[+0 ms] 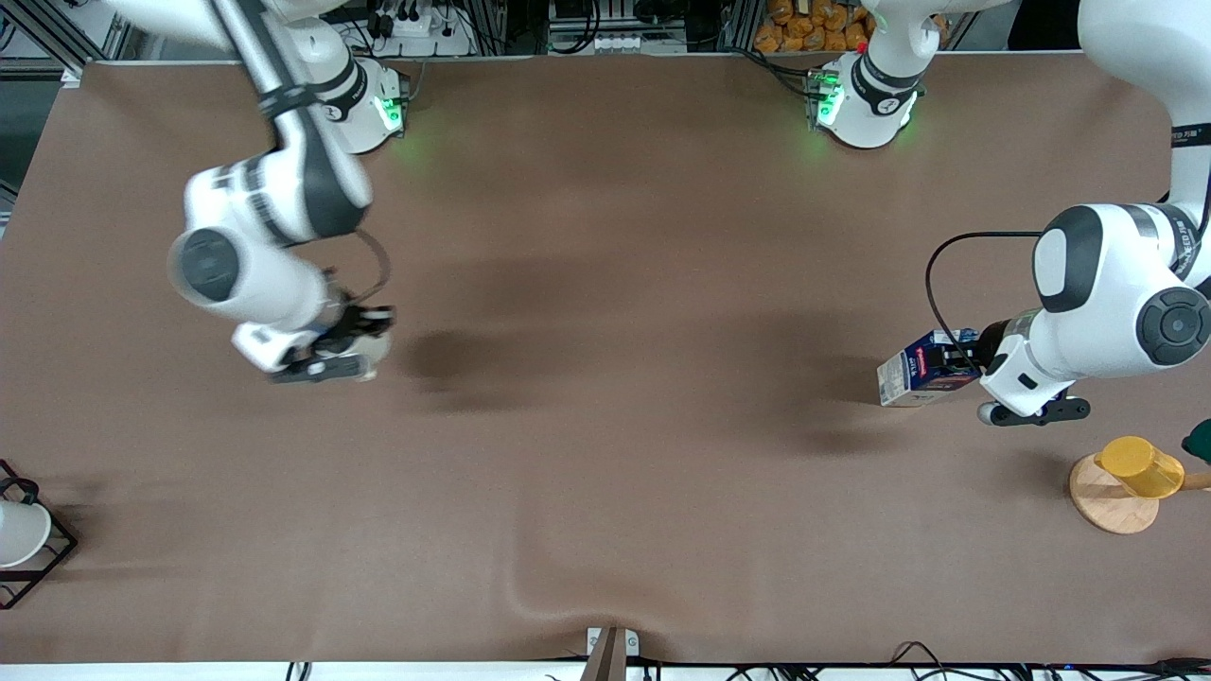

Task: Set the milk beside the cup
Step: 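Carry the white mug with the right gripper toward the table middle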

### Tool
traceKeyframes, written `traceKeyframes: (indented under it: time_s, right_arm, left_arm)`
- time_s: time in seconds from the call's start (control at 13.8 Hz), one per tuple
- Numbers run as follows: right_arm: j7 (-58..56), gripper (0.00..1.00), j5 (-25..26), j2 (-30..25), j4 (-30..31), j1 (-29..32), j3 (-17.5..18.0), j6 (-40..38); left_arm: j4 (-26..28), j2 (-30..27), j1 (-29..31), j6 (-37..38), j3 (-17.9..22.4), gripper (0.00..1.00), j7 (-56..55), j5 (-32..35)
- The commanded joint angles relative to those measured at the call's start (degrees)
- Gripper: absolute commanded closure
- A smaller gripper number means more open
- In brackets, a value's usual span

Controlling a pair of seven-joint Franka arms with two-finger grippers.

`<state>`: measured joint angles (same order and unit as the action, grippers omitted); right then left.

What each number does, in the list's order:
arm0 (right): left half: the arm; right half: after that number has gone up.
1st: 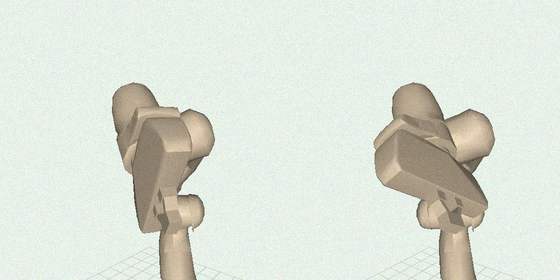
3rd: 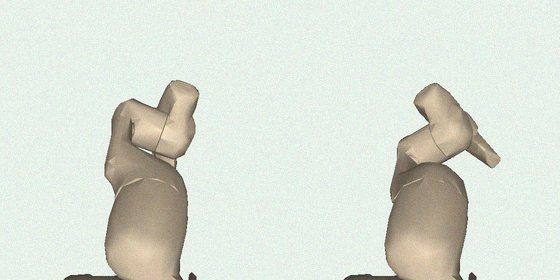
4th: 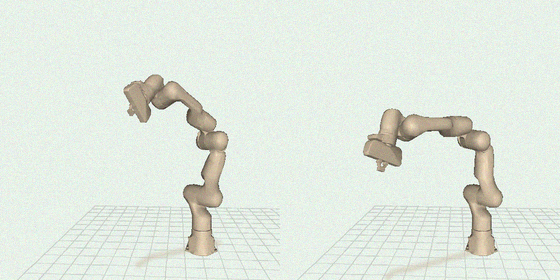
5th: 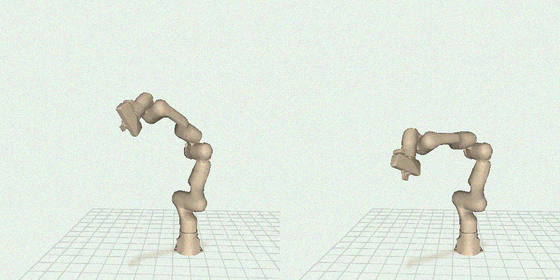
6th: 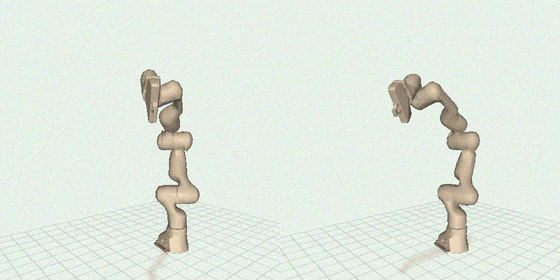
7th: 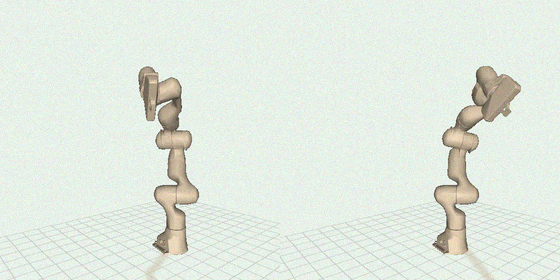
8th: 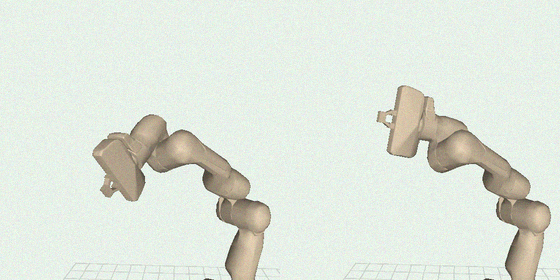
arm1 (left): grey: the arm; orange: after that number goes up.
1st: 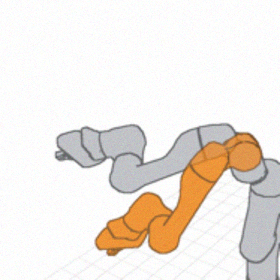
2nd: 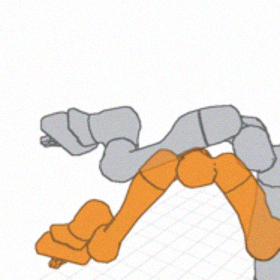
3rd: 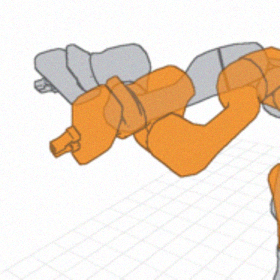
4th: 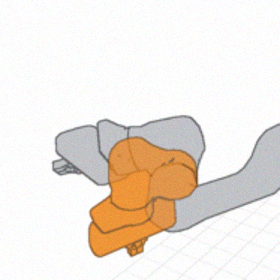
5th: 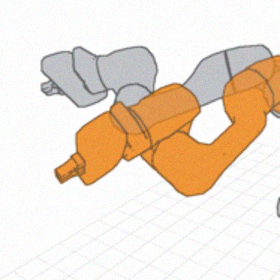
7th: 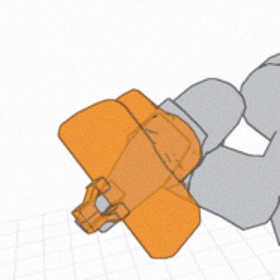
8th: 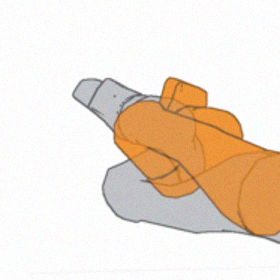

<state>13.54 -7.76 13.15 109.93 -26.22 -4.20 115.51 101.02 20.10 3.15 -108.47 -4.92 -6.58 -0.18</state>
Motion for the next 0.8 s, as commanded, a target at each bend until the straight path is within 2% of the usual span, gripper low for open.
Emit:
traceKeyframes:
  time_s: [0.0,0.22,0.36,0.51,0.72]
  right_arm:
    - [9.99,1.00,-0.94,3.43,-6.97,-10.84,-0.99,-0.90]
    - [18.15,1.00,-0.94,13.26,-18.13,-19.01,-0.99,-0.46]
    - [24.93,1.00,-0.32,19.69,-22.81,-24.91,-1.16,0.06]
    - [25.92,1.00,-0.68,23.31,-25.63,-23.88,-1.17,2.69]
    - [25.13,1.00,-0.85,24.55,-25.64,-21.42,-1.08,5.16]
  left_arm:
    - [-0.56,0.11,0.10,0.80,-0.26,0.50,0.25,0.79]
    - [-1.00,-0.06,0.01,0.80,-0.26,0.50,0.08,0.70]
    - [-1.09,-0.24,-0.07,0.89,-0.35,0.50,-0.10,0.79]
    - [-1.18,-0.50,-0.07,0.98,-0.52,0.50,-0.19,0.79]
    - [-4.41,-0.41,-0.69,5.18,-0.79,0.50,-0.36,0.71]
